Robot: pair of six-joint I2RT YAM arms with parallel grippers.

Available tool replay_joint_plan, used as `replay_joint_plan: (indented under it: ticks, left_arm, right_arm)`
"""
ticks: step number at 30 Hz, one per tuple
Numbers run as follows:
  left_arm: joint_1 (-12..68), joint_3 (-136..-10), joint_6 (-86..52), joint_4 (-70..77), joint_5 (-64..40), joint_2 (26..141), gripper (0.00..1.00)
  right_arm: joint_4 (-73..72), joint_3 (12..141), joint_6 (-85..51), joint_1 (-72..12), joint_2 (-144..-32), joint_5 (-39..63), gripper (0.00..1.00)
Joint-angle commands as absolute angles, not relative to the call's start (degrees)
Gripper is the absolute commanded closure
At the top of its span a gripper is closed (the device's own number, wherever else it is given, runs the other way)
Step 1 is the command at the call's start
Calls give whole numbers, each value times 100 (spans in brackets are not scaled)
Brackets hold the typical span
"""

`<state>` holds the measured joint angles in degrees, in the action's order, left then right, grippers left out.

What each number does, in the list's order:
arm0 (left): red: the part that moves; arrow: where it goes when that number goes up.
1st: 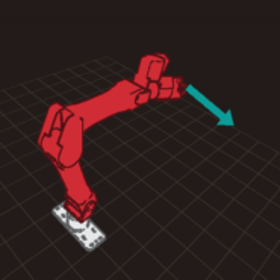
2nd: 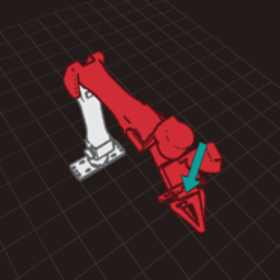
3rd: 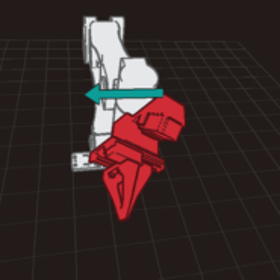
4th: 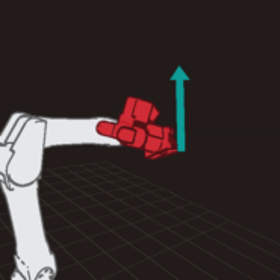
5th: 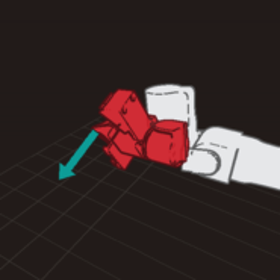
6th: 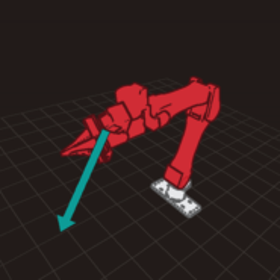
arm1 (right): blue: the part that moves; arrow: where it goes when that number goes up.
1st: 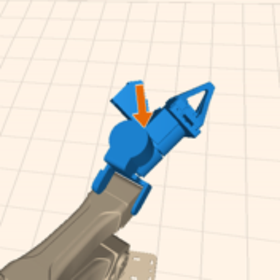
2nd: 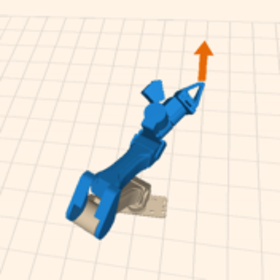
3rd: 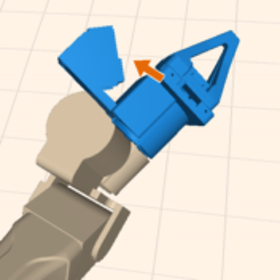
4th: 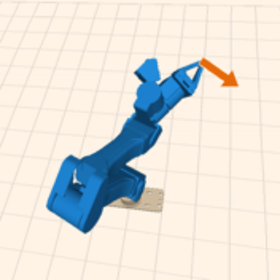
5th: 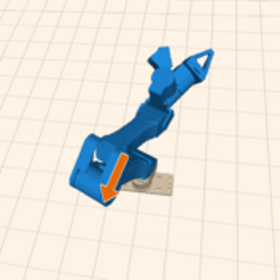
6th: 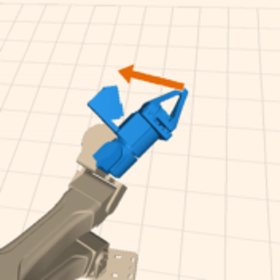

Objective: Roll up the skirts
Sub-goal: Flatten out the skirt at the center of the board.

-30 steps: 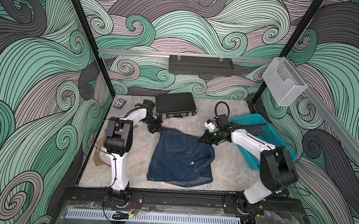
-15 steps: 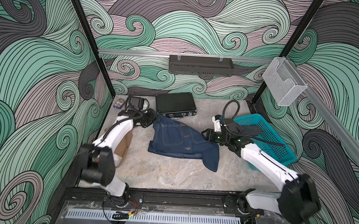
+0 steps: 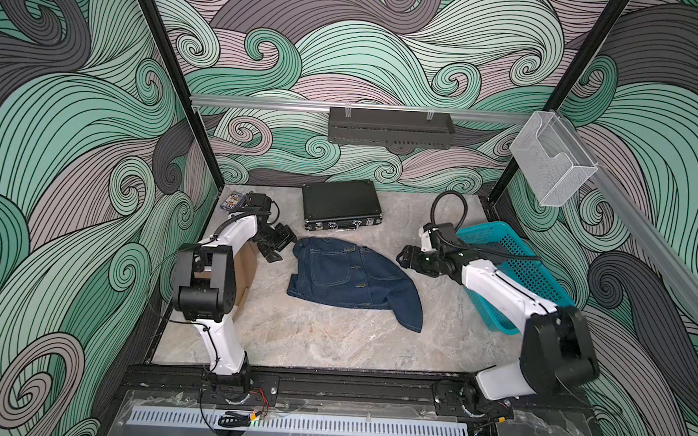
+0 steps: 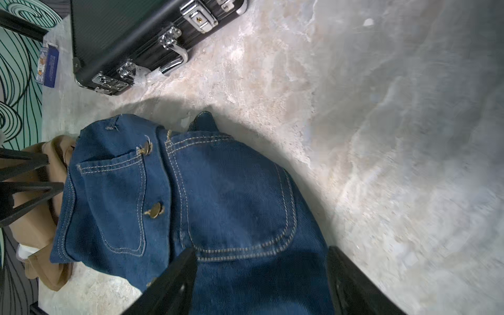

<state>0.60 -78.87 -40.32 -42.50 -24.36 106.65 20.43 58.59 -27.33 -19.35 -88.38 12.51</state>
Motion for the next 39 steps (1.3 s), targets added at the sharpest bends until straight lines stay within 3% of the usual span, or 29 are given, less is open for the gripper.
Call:
replay_joint_plan:
  ticks: [1,3,5,8,9,10,12,14,21,26,32,36,39]
  left_arm:
    - [114,-8262,-3893,-4231,-3258,11359,29]
    - [138,-8431,-3928,-4151,-3511,11645,35]
    - [215,-8438,-3978,-3891,-3891,11748,51]
    - [362,-8254,-4073,-3508,-4135,11638,93]
    - [405,-8181,-4115,-3399,-4169,11530,100]
    - [441,-8083,-4146,-3283,-4181,11387,100]
    - [540,-7856,-4182,-3041,-4146,10966,100]
    - [637,-7644,-4138,-2809,-4114,10458,100]
    - [1128,-7148,-3761,-2260,-3794,8410,100]
    - [2074,-7388,-3270,-2202,-2935,7449,100]
    - [3063,-8213,-2810,-2851,-2095,7558,100]
    - [3750,-8603,-2358,-3283,-2001,8033,99]
    - [4278,-8921,-1887,-3792,-1630,8483,99]
  right_arm:
    - [2486,6436,-2461,-1929,-9764,1867,22]
    - [2535,6660,-2475,-1929,-10084,1692,22]
    - [2335,6684,-2550,-1925,-10183,1757,22]
    - [2194,6833,-2595,-1942,-10436,2166,30]
    - [2259,6938,-2560,-1951,-10570,2369,37]
    - [2308,7028,-2528,-1951,-10686,2541,44]
    - [2227,7005,-2550,-1951,-10811,2768,68]
    - [1860,6736,-2645,-1942,-10665,2907,83]
    - [-208,5012,-3200,-1951,-8739,2977,99]
    - [-190,4695,-3390,-1930,-7466,2510,100]
    - [173,4986,-3519,-2250,-6392,2791,46]
    - [684,5119,-3595,-2288,-5982,2377,32]
    - [1262,5617,-3534,-2286,-6086,2665,19]
